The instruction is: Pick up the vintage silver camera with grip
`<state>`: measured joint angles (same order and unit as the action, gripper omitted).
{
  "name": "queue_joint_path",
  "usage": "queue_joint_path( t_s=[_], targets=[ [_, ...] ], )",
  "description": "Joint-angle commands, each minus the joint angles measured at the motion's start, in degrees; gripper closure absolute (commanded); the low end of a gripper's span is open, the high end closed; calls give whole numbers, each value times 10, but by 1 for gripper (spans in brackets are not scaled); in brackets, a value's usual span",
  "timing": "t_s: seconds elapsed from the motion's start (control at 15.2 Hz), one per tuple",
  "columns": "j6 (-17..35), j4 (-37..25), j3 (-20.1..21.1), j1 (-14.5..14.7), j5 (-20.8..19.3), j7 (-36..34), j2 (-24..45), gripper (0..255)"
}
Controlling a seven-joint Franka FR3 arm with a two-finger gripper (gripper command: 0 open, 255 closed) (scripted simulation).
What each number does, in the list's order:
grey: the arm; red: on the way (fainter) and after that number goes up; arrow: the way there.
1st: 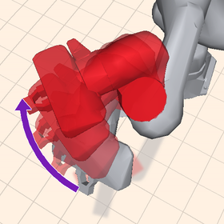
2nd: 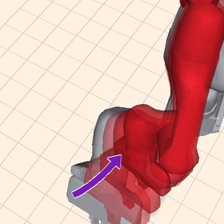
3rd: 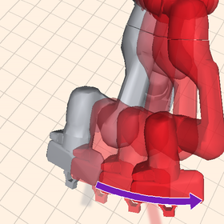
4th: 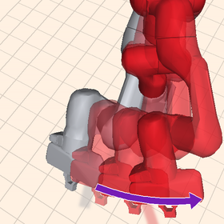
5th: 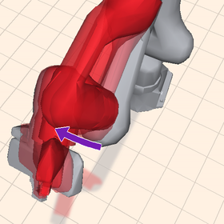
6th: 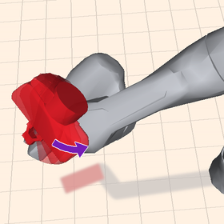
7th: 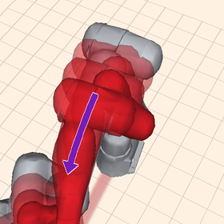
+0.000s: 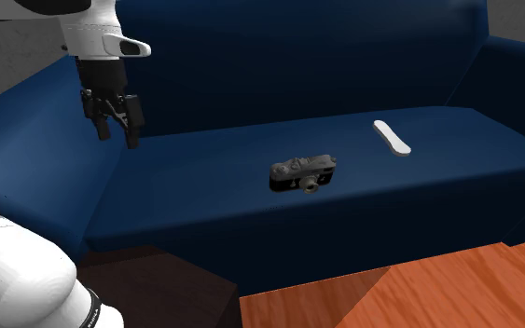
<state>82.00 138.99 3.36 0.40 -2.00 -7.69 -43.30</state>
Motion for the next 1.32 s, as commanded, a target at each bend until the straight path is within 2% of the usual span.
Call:
queue_joint_path(
  t_s=[0.0, 0.59, 1.25],
  targets=[
    [0, 0, 0, 0, 0, 0, 0, 0],
    [155, -30, -37, -49, -11, -35, 156, 0],
    [281, -122, -81, -91, -1, -61, 342, 0]
  ],
)
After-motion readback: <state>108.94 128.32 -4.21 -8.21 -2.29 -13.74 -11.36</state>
